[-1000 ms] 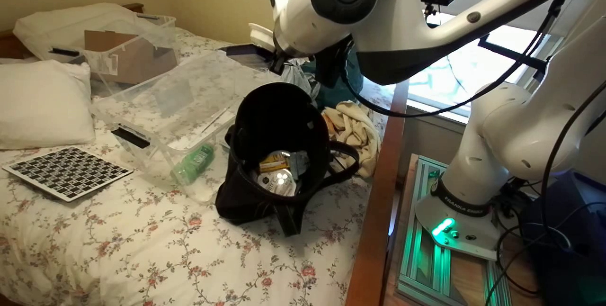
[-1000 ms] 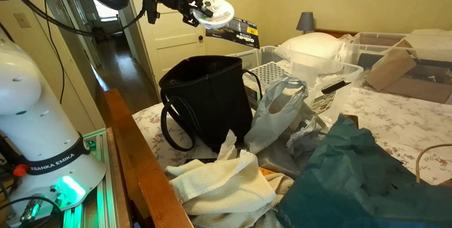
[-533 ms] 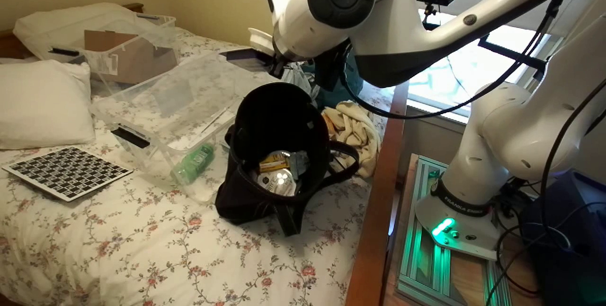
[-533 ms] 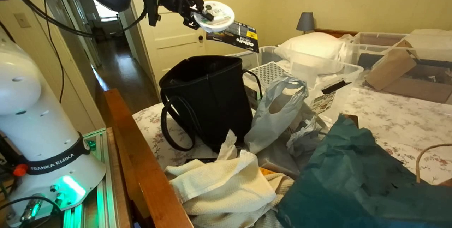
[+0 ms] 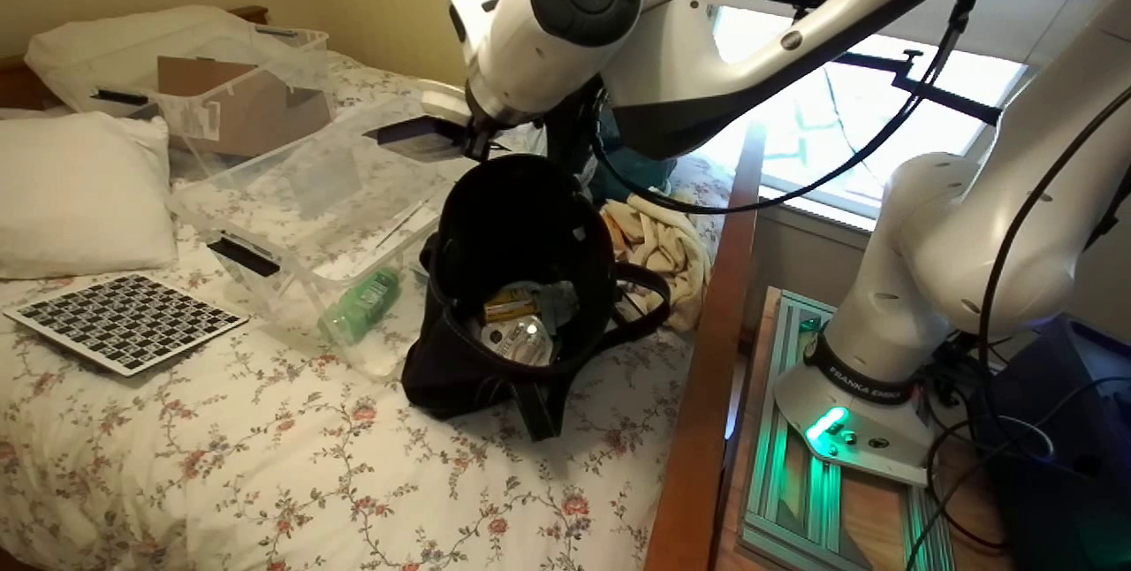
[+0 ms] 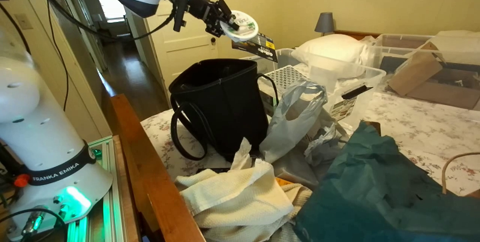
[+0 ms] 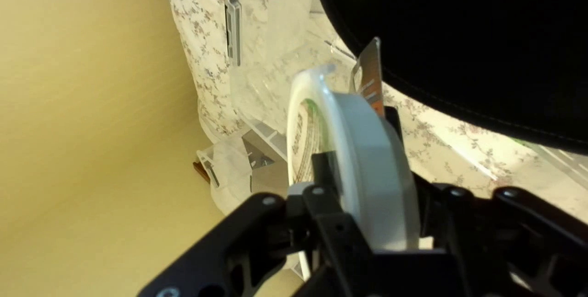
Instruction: Take some items out of the bag and put them into the plastic box
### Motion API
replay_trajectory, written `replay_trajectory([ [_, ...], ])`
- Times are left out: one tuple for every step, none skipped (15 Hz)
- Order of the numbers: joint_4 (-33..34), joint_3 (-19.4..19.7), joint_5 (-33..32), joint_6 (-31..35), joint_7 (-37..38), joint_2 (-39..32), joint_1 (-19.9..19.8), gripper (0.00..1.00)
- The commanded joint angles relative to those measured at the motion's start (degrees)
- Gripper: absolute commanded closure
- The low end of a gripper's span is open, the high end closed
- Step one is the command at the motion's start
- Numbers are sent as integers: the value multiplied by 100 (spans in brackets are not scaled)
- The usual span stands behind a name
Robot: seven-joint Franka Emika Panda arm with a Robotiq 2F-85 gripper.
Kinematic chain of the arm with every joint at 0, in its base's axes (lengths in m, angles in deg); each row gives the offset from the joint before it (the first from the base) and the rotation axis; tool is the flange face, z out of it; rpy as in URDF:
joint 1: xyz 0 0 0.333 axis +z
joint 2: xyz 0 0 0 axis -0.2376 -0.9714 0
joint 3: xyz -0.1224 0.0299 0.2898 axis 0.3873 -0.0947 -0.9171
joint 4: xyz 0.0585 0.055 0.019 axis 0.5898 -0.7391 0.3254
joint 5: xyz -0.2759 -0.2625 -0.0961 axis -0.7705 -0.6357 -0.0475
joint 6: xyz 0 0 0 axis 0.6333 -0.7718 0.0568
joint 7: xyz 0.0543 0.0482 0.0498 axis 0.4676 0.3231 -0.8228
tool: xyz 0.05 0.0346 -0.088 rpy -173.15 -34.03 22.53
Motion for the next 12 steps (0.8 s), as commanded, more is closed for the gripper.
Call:
replay_trajectory([
  [671, 16, -411, 359, -195, -604, -114, 92],
  [788, 24, -386, 426, -271, -740, -123, 92],
  [910, 38, -264, 460, -436, -894, -124, 92],
  [1010, 59, -192, 535, -587, -1027, -128, 92],
  [1119, 83, -124, 614, -727, -1173, -134, 92],
  [1218, 103, -73, 691, -842, -1300, -139, 92],
  [1309, 118, -29, 758, -956, -1417, -141, 92],
  [1403, 127, 10, 805, -1079, -1542, -141, 92],
  [1494, 135, 66, 855, -1211, -1659, -140, 92],
  [1579, 140, 125, 867, -1351, -1770, -133, 92],
  [1652, 145, 199, 905, -1490, -1869, -133, 92],
  [1719, 147, 254, 919, -1596, -1945, -127, 92],
])
